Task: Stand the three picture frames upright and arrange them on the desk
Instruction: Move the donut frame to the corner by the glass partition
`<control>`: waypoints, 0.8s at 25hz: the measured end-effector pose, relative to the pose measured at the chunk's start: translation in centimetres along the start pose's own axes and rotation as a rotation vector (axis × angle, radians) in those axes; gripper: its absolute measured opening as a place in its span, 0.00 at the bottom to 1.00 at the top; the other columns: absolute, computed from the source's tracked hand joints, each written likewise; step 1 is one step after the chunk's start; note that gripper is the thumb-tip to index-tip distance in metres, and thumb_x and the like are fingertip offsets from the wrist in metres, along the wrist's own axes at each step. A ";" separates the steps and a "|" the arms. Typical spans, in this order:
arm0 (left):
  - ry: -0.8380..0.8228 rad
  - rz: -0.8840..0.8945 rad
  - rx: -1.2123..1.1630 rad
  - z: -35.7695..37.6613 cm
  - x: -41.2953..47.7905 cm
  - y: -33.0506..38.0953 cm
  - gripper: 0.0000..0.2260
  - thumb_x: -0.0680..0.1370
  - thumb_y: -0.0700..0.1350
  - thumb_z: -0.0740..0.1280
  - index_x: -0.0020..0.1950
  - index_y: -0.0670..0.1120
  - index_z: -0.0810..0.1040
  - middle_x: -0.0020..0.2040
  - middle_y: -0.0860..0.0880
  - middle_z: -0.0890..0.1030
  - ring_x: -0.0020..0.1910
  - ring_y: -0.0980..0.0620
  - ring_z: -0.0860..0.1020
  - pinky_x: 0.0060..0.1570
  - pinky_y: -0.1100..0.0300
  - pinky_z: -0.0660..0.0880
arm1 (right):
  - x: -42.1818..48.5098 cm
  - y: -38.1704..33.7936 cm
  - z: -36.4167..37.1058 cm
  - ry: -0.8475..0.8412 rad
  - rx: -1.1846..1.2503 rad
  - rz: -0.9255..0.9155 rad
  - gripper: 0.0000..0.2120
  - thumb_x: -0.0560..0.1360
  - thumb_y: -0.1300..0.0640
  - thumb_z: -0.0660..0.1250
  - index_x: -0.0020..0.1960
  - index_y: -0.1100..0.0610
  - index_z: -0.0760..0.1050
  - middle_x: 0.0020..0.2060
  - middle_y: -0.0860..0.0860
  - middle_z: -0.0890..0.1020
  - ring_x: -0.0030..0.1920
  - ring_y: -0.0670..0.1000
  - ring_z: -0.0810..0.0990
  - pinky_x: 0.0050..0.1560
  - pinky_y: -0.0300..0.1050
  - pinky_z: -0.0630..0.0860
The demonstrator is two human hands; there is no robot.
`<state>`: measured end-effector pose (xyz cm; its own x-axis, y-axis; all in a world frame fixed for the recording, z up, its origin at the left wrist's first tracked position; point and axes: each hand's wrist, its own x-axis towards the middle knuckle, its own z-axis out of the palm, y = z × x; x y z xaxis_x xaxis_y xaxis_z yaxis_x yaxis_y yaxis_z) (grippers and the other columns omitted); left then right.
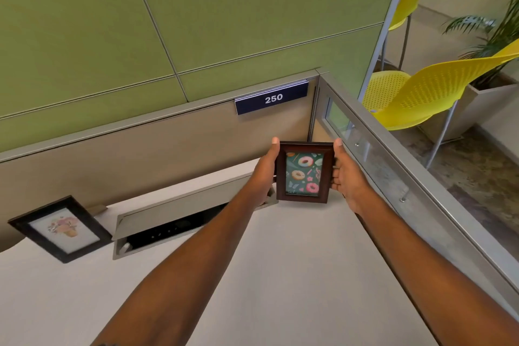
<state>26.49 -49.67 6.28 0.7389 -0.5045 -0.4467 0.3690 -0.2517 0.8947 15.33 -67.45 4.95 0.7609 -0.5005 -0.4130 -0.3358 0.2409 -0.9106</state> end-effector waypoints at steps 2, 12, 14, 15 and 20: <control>0.010 0.005 -0.006 0.1 2.1 0.6 0.30 0.83 0.74 0.53 0.59 0.55 0.86 0.58 0.50 0.89 0.61 0.49 0.86 0.73 0.45 0.75 | 2.0 -0.5 -0.1 0.003 -0.009 0.014 0.47 0.60 0.11 0.62 0.62 0.46 0.84 0.55 0.49 0.91 0.57 0.52 0.90 0.59 0.52 0.82; -0.022 0.049 0.007 -0.9 10.4 0.9 0.36 0.78 0.79 0.53 0.61 0.55 0.87 0.56 0.52 0.91 0.53 0.54 0.89 0.58 0.51 0.78 | 8.3 -1.0 1.0 0.038 0.024 0.000 0.38 0.63 0.13 0.60 0.56 0.40 0.83 0.48 0.42 0.91 0.48 0.43 0.91 0.45 0.40 0.82; -0.030 0.058 0.025 -1.2 11.4 0.7 0.37 0.77 0.80 0.52 0.60 0.55 0.87 0.55 0.53 0.91 0.52 0.56 0.90 0.54 0.53 0.78 | 8.9 -0.8 1.4 0.054 0.032 0.000 0.38 0.64 0.14 0.59 0.57 0.40 0.83 0.48 0.44 0.91 0.48 0.43 0.91 0.45 0.41 0.82; -0.037 0.059 0.033 -1.3 11.8 0.6 0.38 0.76 0.81 0.52 0.60 0.55 0.87 0.56 0.52 0.91 0.52 0.56 0.90 0.54 0.53 0.78 | 9.1 -0.8 1.6 0.058 0.033 0.001 0.39 0.65 0.14 0.58 0.59 0.41 0.82 0.49 0.45 0.91 0.47 0.43 0.91 0.44 0.40 0.82; -0.044 0.052 0.056 -1.6 12.9 0.1 0.38 0.76 0.81 0.52 0.65 0.56 0.86 0.58 0.54 0.90 0.57 0.55 0.89 0.58 0.53 0.78 | 9.7 -0.5 2.0 0.090 0.038 0.011 0.36 0.77 0.21 0.54 0.67 0.45 0.80 0.53 0.47 0.89 0.45 0.43 0.91 0.37 0.37 0.83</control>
<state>36.96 -54.90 0.62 0.7299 -0.5539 -0.4005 0.2980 -0.2695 0.9157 24.00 -70.73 1.39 0.7034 -0.5702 -0.4244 -0.3216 0.2771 -0.9054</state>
